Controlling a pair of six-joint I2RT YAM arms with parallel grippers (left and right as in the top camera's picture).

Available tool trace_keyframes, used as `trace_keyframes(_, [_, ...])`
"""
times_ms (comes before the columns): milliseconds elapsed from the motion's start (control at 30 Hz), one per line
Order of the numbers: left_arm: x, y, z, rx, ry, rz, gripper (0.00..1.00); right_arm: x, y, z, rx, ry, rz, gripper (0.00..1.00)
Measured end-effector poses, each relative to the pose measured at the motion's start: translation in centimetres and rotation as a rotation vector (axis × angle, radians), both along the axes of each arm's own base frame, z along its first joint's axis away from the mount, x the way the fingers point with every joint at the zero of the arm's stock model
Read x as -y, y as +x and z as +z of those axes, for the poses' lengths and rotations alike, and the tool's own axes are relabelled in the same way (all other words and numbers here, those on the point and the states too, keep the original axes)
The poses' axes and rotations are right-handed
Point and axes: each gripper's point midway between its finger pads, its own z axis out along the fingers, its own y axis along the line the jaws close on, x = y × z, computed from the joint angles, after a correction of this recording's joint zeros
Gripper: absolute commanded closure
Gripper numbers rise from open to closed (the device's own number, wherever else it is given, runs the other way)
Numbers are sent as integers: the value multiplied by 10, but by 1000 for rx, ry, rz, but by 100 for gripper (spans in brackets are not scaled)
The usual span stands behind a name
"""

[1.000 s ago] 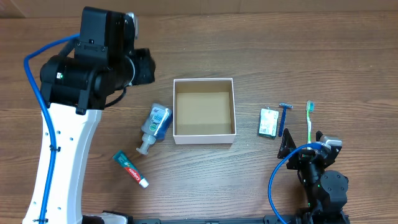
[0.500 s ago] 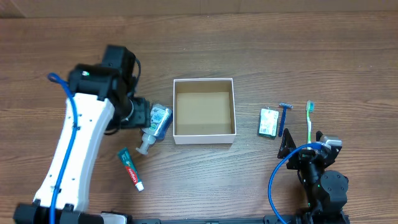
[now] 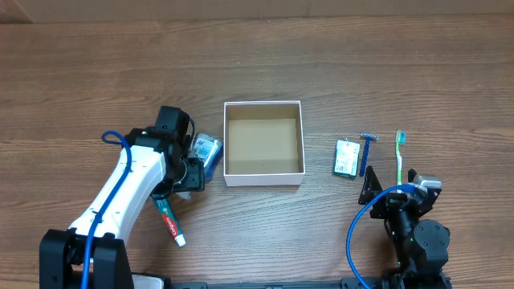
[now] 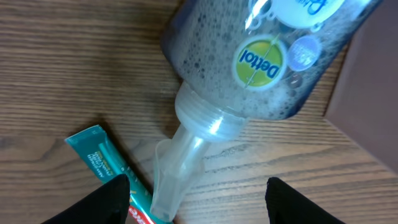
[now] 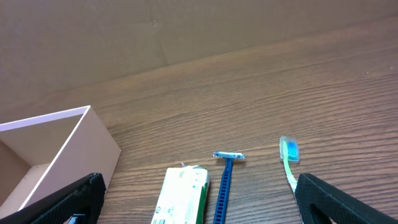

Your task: Pack container

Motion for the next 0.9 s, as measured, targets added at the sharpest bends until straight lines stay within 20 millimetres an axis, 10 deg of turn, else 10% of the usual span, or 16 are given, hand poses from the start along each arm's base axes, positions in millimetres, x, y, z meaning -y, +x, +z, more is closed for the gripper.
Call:
trace_keyframes(500, [1, 15, -40, 137, -12, -37, 45, 0, 0, 0, 0, 0, 0, 0])
trace_keyframes(700, [0, 13, -44, 138, -8, -50, 69, 0, 0, 0, 0, 0, 0, 0])
trace_keyframes(900, [-4, 5, -43, 107, 10, -55, 53, 0, 0, 0, 0, 0, 0, 0])
